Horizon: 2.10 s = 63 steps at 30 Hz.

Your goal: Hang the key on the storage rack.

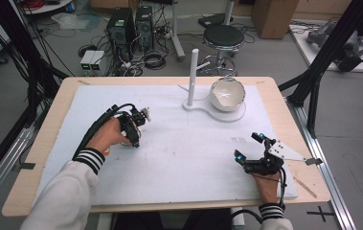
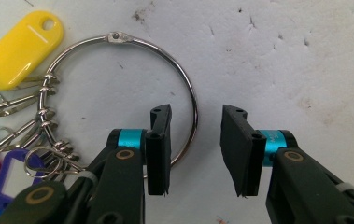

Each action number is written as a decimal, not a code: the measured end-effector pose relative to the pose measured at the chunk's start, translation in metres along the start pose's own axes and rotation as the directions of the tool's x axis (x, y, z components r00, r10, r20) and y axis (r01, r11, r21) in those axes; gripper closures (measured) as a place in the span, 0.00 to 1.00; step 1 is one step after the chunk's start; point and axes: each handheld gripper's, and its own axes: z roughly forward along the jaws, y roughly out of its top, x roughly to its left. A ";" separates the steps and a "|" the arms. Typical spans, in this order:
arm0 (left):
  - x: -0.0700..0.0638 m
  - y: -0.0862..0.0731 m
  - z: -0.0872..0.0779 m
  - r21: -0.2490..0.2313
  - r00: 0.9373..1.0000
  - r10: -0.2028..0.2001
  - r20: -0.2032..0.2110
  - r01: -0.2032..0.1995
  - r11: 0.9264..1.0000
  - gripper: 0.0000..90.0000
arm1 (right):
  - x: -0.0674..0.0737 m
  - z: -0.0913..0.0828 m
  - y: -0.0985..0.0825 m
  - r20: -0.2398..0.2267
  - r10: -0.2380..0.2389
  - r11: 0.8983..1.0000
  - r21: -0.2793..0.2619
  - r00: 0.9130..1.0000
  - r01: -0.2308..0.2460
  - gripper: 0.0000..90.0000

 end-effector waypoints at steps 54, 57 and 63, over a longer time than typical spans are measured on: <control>0.000 -0.002 -0.007 -0.006 0.998 0.056 0.041 -0.056 0.998 0.96 | 0.000 0.000 0.000 0.001 -0.004 1.000 0.002 1.000 0.004 0.01; 0.001 -0.005 -0.016 -0.039 0.998 0.067 0.020 -0.066 0.997 0.96 | 0.000 0.000 0.000 -0.002 0.007 1.000 0.004 1.000 -0.007 0.01; 0.002 -0.016 -0.044 -0.156 0.995 0.092 -0.037 -0.097 0.983 0.96 | -0.001 0.000 0.000 -0.005 0.006 1.000 -0.004 1.000 -0.006 0.01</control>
